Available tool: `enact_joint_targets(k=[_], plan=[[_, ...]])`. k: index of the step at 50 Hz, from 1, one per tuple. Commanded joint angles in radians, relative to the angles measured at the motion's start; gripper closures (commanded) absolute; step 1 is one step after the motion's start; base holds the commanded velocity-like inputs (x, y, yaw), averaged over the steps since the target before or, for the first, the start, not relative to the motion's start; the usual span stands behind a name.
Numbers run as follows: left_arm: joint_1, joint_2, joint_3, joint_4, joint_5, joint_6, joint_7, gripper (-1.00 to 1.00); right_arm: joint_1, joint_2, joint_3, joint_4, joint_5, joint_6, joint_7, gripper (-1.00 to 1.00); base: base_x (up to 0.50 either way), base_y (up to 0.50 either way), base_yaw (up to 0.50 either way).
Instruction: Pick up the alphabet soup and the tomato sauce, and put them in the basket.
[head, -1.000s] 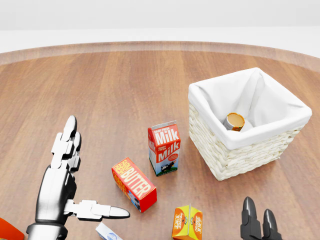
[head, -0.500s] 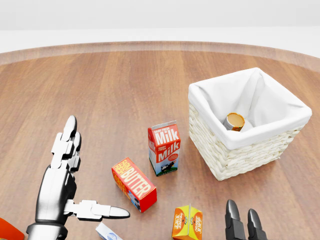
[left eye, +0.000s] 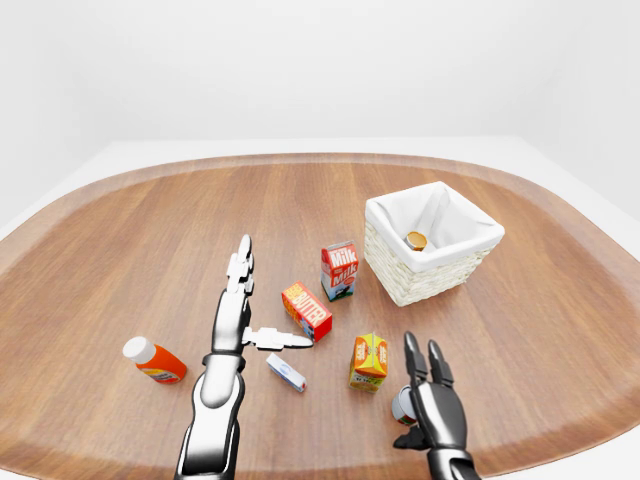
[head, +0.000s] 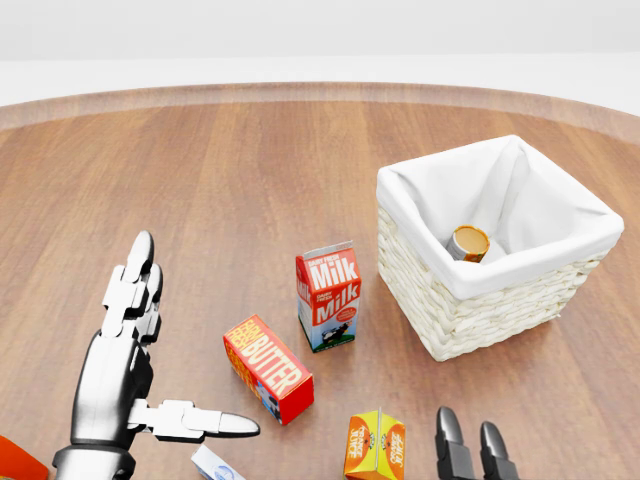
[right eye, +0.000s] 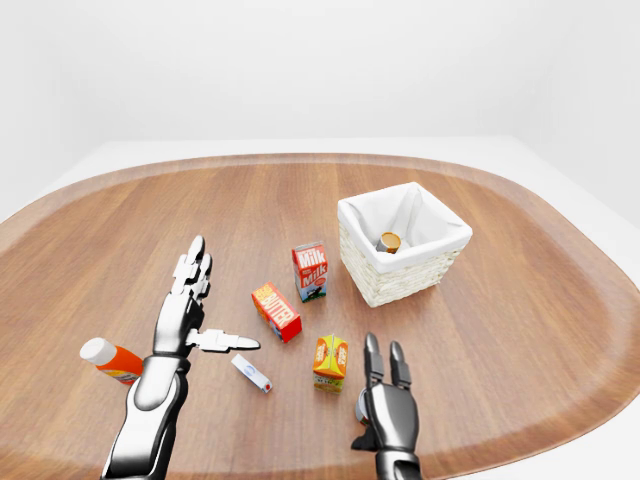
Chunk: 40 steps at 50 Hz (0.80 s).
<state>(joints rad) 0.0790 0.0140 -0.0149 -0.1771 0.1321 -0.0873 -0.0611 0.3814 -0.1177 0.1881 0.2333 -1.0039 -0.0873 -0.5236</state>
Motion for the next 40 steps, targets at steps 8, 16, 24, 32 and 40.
enact_joint_targets(k=[8,16,24,32,40], plan=[[0.004,-0.001,0.003,-0.008,-0.008,0.000,0.002,-1.00,-0.018,-0.006,0.018,0.060,-0.049,0.000,0.000,-1.00,0.00,0.00,0.00],[0.004,-0.001,0.003,-0.008,-0.008,0.000,0.002,-1.00,-0.022,-0.009,0.022,0.070,-0.055,0.000,0.000,-1.00,0.00,0.00,0.00],[0.004,-0.001,0.003,-0.008,-0.008,0.000,0.002,-1.00,-0.029,-0.012,0.029,0.093,-0.069,0.000,0.000,-1.00,0.00,0.00,0.00],[0.004,-0.001,0.003,-0.008,-0.008,0.000,0.002,-1.00,-0.029,-0.016,0.026,0.085,-0.058,0.000,0.000,-1.00,0.00,0.00,0.00],[0.004,-0.001,0.003,-0.008,-0.008,0.000,0.001,-1.00,-0.014,-0.015,0.026,0.062,-0.032,0.000,0.000,1.00,0.00,0.00,0.00]])
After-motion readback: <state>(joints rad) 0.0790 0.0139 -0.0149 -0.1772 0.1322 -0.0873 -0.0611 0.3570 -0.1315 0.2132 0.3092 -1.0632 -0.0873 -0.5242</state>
